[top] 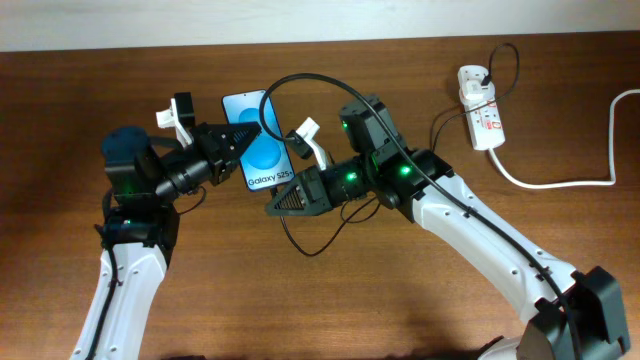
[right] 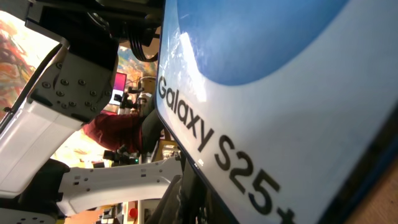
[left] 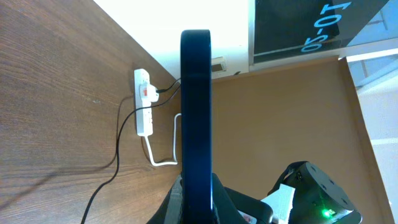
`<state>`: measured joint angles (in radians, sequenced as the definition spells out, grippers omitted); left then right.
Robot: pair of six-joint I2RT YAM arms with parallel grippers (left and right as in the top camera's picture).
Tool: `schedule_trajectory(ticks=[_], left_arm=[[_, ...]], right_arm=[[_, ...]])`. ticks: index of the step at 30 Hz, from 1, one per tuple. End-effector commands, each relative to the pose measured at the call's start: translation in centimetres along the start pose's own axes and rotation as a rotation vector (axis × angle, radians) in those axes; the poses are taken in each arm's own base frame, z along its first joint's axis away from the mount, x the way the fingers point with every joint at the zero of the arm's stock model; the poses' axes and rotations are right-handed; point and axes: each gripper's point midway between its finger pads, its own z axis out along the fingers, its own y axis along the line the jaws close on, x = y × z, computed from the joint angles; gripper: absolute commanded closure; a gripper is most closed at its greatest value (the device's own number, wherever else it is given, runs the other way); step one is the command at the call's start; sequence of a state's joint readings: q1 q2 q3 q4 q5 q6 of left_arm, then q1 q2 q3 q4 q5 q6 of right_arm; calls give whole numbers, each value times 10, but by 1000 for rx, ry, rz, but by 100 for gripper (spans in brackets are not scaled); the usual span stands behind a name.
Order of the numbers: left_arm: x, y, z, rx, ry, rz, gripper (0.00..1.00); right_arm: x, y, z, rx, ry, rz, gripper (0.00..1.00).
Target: Plug charger to phone and switch on socket
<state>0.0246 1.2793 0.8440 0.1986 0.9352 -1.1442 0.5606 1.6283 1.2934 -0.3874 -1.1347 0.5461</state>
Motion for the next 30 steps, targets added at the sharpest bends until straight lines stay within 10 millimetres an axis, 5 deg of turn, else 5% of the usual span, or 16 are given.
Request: schedule_trajectory(ticks=[1, 14, 23, 30], left_arm=[[67, -18, 0, 120, 316, 24, 100], [33, -18, -7, 114, 181, 78, 100], [5, -8, -16, 69, 64, 65, 100], [20, 35, -18, -85, 85, -151, 100]], right_arm=[[-44, 1, -30, 89, -169, -128, 96], [-24, -13, -28, 125, -110, -15, 83], [-15, -19, -28, 139, -83, 44, 63], [-9, -53, -35, 320, -106, 105, 56]])
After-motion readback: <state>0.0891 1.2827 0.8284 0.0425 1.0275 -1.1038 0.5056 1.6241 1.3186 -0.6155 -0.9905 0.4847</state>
